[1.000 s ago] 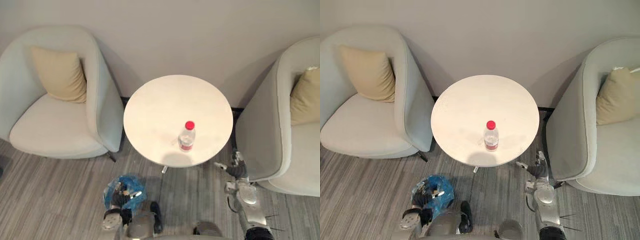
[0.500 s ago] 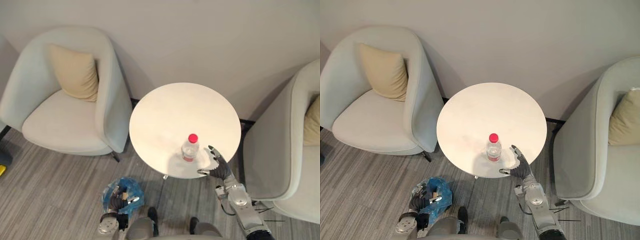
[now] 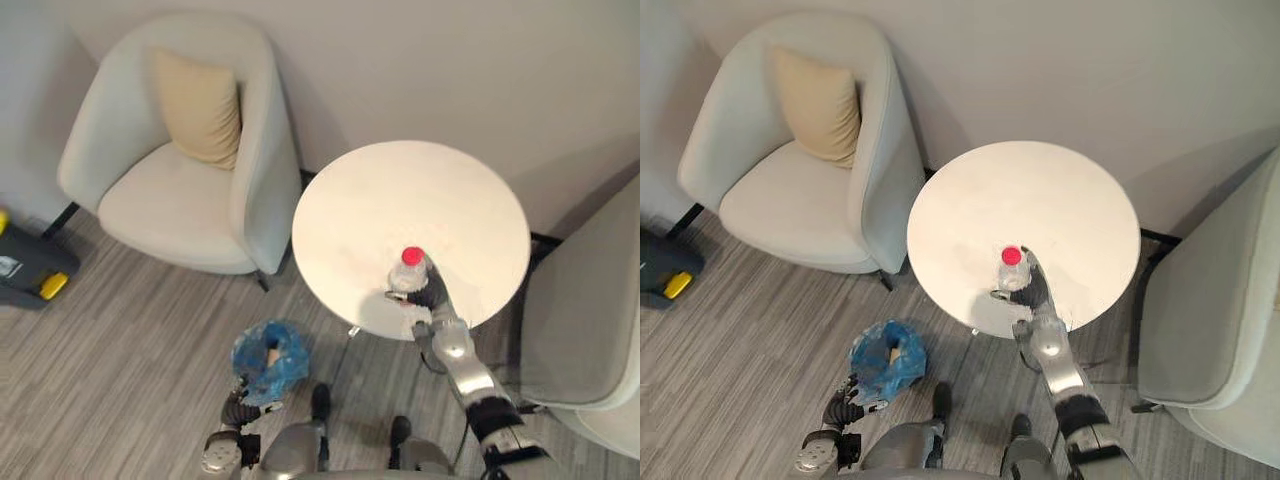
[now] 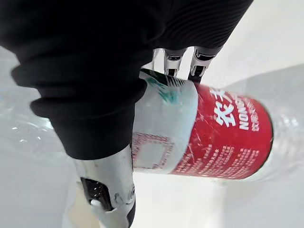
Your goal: Gather rubbish on tea table into small bin, then transfer packed bag to large trash can.
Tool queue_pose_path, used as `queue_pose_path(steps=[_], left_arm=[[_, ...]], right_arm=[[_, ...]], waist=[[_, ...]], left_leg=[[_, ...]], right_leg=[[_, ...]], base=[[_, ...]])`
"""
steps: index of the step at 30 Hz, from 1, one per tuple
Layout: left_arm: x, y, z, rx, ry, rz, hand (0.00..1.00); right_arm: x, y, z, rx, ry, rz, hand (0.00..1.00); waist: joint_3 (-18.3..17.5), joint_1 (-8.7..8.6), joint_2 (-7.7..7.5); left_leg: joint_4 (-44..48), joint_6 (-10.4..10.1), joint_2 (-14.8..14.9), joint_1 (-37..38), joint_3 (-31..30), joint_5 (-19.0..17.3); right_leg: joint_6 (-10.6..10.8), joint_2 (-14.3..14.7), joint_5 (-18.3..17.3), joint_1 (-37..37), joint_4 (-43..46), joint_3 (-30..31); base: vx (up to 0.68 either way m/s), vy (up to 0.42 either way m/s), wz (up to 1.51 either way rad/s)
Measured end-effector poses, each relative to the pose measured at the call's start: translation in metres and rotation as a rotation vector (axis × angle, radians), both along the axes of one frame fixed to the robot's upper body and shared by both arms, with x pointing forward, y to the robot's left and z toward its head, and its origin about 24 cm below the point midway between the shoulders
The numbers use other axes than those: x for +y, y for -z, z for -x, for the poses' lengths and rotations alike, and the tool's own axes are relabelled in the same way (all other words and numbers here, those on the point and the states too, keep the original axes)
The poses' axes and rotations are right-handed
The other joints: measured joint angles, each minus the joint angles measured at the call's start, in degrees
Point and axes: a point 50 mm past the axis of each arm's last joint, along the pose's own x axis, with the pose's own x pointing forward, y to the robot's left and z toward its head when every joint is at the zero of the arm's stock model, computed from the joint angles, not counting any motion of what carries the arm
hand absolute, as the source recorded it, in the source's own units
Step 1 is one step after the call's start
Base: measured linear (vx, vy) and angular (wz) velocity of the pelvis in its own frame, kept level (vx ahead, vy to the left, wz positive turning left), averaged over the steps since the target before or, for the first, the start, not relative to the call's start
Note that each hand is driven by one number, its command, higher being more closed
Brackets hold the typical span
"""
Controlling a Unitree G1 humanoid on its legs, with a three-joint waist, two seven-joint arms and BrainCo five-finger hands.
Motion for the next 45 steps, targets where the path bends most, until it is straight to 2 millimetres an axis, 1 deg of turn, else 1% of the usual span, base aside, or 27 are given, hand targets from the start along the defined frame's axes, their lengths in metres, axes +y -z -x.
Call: queue_pose_path(steps=[1,4,6,12,14,16,17,20,21,25,26,27,28,29,30,31,32,33,34,36,37,39,40,41,42,43,45], left_arm=[[-0.001,0.000,0.000,0.001,-0.002,0.005,0.00],[-0.003,-0.003,-0.004,-0.027,-0.016,0.026,0.00],[-0.003,-0.004,-0.006,-0.039,-0.020,0.032,0.00],[-0.005,-0.008,-0.010,-0.070,-0.025,0.043,0.00],[-0.006,-0.008,-0.010,-0.070,-0.027,0.045,0.00],[-0.007,-0.008,-0.010,-0.068,-0.028,0.048,0.00],[-0.007,-0.007,-0.010,-0.068,-0.028,0.049,0.00],[-0.008,-0.007,-0.009,-0.064,-0.027,0.051,0.00],[-0.009,-0.007,-0.009,-0.062,-0.025,0.049,0.00],[-0.013,-0.005,-0.008,-0.051,-0.005,0.051,0.00],[-0.015,-0.004,-0.007,-0.047,-0.005,0.058,0.00],[-0.018,-0.004,-0.009,-0.050,-0.008,0.066,0.00],[-0.019,-0.004,-0.010,-0.051,-0.007,0.071,0.00],[-0.023,-0.004,-0.015,-0.054,-0.002,0.079,0.00],[-0.025,-0.005,-0.017,-0.057,0.000,0.085,0.00],[-0.026,-0.004,-0.017,-0.056,0.000,0.084,0.00],[-0.025,-0.005,-0.018,-0.060,0.004,0.080,0.00],[-0.025,-0.005,-0.018,-0.061,0.007,0.078,0.00],[-0.027,-0.005,-0.017,-0.057,0.018,0.078,0.00],[-0.029,-0.004,-0.016,-0.052,0.030,0.081,0.00],[-0.031,-0.003,-0.014,-0.046,0.042,0.083,0.00],[-0.031,-0.002,-0.011,-0.035,0.046,0.079,0.00],[-0.028,0.000,-0.010,-0.027,0.051,0.067,0.00],[-0.025,0.001,-0.008,-0.015,0.057,0.054,0.00],[-0.019,0.003,-0.005,0.002,0.060,0.035,0.00],[-0.017,0.006,-0.001,0.021,0.060,0.027,0.00],[-0.012,0.008,0.004,0.045,0.062,0.013,0.00]], right_arm=[[0.000,-0.002,-0.003,-0.002,0.004,-0.002,1.00],[0.003,-0.018,-0.020,-0.043,0.031,-0.043,1.00],[0.005,-0.030,-0.029,-0.079,0.034,-0.074,1.00],[0.002,-0.036,-0.032,-0.092,0.045,-0.118,1.00],[0.003,-0.041,-0.027,-0.128,0.038,-0.138,1.00],[0.002,-0.045,-0.015,-0.176,0.027,-0.151,1.00],[0.005,-0.047,-0.007,-0.198,0.016,-0.168,1.00],[0.008,-0.050,0.012,-0.255,-0.007,-0.194,1.00],[0.010,-0.048,0.020,-0.266,-0.018,-0.203,1.00],[0.013,-0.040,0.035,-0.246,-0.045,-0.179,1.00],[0.015,-0.038,0.037,-0.237,-0.057,-0.179,1.00],[0.016,-0.036,0.038,-0.230,-0.058,-0.182,1.00],[0.016,-0.037,0.038,-0.231,-0.058,-0.183,1.00],[0.015,-0.038,0.037,-0.239,-0.053,-0.185,1.00],[0.016,-0.041,0.036,-0.249,-0.055,-0.186,1.00],[0.018,-0.043,0.034,-0.257,-0.060,-0.189,1.00],[0.020,-0.046,0.032,-0.267,-0.062,-0.198,1.00],[0.022,-0.046,0.032,-0.270,-0.063,-0.204,1.00],[0.023,-0.047,0.032,-0.274,-0.064,-0.212,1.00],[0.025,-0.048,0.032,-0.275,-0.066,-0.219,1.00],[0.028,-0.048,0.032,-0.275,-0.072,-0.226,1.00],[0.030,-0.044,0.034,-0.260,-0.065,-0.242,1.00],[0.030,-0.041,0.035,-0.249,-0.064,-0.244,1.00],[0.031,-0.039,0.037,-0.240,-0.067,-0.249,1.00],[0.031,-0.036,0.039,-0.227,-0.071,-0.248,1.00],[0.030,-0.033,0.042,-0.213,-0.073,-0.245,1.00],[0.029,-0.027,0.047,-0.189,-0.074,-0.244,1.00]], waist=[[0.1,0.01,0.15],[1.4,1.81,0.14],[2.4,2.11,0.28],[3.4,2.49,0.27],[3.4,2.27,0.27],[3.5,2.03,0.19],[3.5,1.51,0.14],[3.5,0.90,-0.18],[3.5,0.69,-0.33],[3.4,-0.21,-0.51],[3.3,-0.23,-0.48],[2.5,-0.51,-1.28],[2.1,-0.69,-1.89],[2.0,-0.80,-2.13],[1.5,-0.97,-1.58],[1.1,-1.57,-1.29],[0.7,-1.89,-1.92],[0.3,-1.81,-2.32],[-0.4,-1.83,-2.84],[-0.8,-1.64,-3.41],[-0.8,-1.47,-3.47],[-0.8,-1.82,-3.47],[-0.7,-2.01,-3.17],[-0.8,-2.32,-3.09],[-0.8,-3.30,-3.21],[-0.8,-3.51,-3.22],[-0.8,-3.88,-3.23]], left_leg=[[0.0,0.0,-0.1,-0.2,-0.3,0.0],[0.1,0.0,-0.4,-1.3,-0.8,0.0],[0.2,0.3,-0.6,-1.8,-1.0,0.3],[0.2,0.3,-1.1,-2.2,-1.7,0.2],[0.3,0.3,-1.2,-2.1,-2.5,0.2],[0.3,0.3,-1.3,-1.3,-3.3,0.2],[0.3,0.3,-1.5,-0.5,-4.1,0.2],[0.1,0.3,-2.3,0.9,-6.1,0.2],[0.0,0.1,-2.4,0.8,-7.7,0.3],[0.1,-0.5,-3.1,-0.4,-10.6,1.7],[0.1,2.3,-2.6,-1.1,-6.5,-0.8],[0.5,6.9,-1.3,-2.1,2.5,-4.1],[1.3,8.5,-0.7,-2.5,7.6,-5.3],[4.9,8.6,1.3,-3.4,15.4,-5.5],[11.2,8.6,5.6,-2.7,24.5,-5.1],[12.4,5.4,6.3,-2.4,26.5,-6.2],[12.3,4.7,5.2,-2.2,25.8,-6.5],[11.9,4.7,4.6,-2.2,25.1,-6.5],[11.4,4.7,3.2,-2.2,23.7,-6.5],[11.2,5.0,1.8,-2.1,22.6,-7.0],[11.7,5.2,0.9,-1.8,22.1,-8.2],[13.0,5.4,-0.1,-0.9,20.3,-10.5],[14.1,5.3,-0.1,-0.3,19.0,-11.9],[14.2,5.2,0.0,0.0,17.6,-12.2],[13.4,5.5,-0.2,0.5,15.6,-12.4],[13.0,5.4,-0.3,0.9,13.9,-12.4],[12.1,4.6,-1.3,1.4,11.1,-11.9]], right_leg=[[0.0,-0.1,0.0,0.0,0.0,-0.3],[0.0,-0.4,0.0,-0.7,-0.1,-0.8],[0.0,-0.5,0.0,-1.0,-0.2,-1.0],[0.1,-0.7,0.0,-0.7,-0.9,-1.4],[0.1,-0.8,0.0,-0.3,-0.9,-1.6],[0.1,-0.8,-0.2,0.9,-0.9,-2.1],[0.2,-1.0,-0.4,2.2,-0.9,-2.9],[0.5,-1.6,-2.4,4.1,-0.1,-4.5],[0.4,-1.6,-3.1,4.2,0.9,-5.7],[0.2,-2.7,-5.0,4.1,3.8,-10.4],[0.1,-2.8,-5.2,4.2,4.5,-12.7],[0.0,-3.9,-4.7,4.3,4.0,-14.8],[0.1,-5.4,-4.6,4.4,3.6,-15.8],[0.1,-6.5,-4.7,4.7,3.9,-17.6],[0.5,-6.7,-5.0,6.1,4.6,-20.0],[1.4,-6.9,-5.7,7.1,5.2,-21.1],[2.1,-7.7,-6.0,8.5,5.0,-23.1],[2.3,-8.1,-5.9,8.7,4.8,-23.7],[3.2,-8.7,-5.4,9.9,4.1,-25.2],[3.5,-9.9,-5.2,10.4,4.7,-26.1],[3.6,-11.4,-5.2,10.1,7.7,-26.1],[3.1,-14.4,-4.9,8.5,16.9,-24.6],[-0.4,-15.8,-4.0,3.9,25.9,-19.1],[-1.5,-14.3,-5.4,1.0,29.4,-13.0],[-0.7,-11.7,-7.3,-1.8,30.0,-7.2],[0.1,-9.3,-8.3,-4.6,28.6,-3.1],[0.7,-6.4,-8.2,-7.4,22.8,1.8]], base=[[0.03,0.012,0.31],[0.04,0.006,0.09],[0.05,-0.009,0.06],[0.06,-0.014,0.07],[0.03,-0.024,0.15],[0.02,-0.023,0.26],[0.00,-0.017,0.34],[-0.04,-0.025,0.37],[-0.08,-0.052,0.51],[-0.08,-0.032,0.65],[-0.09,-0.038,0.78],[-0.04,-0.008,0.84],[0.01,0.023,0.94],[0.08,0.078,0.98],[0.10,0.093,1.01],[0.10,0.126,1.01],[0.06,0.097,0.72],[0.04,0.098,0.74],[0.05,0.059,0.52],[0.08,0.133,0.48],[0.09,0.191,0.48],[0.07,0.156,0.41],[0.07,0.146,0.31],[0.10,0.157,0.58],[0.12,0.123,0.78],[0.12,0.075,0.77],[0.12,0.028,0.75]])
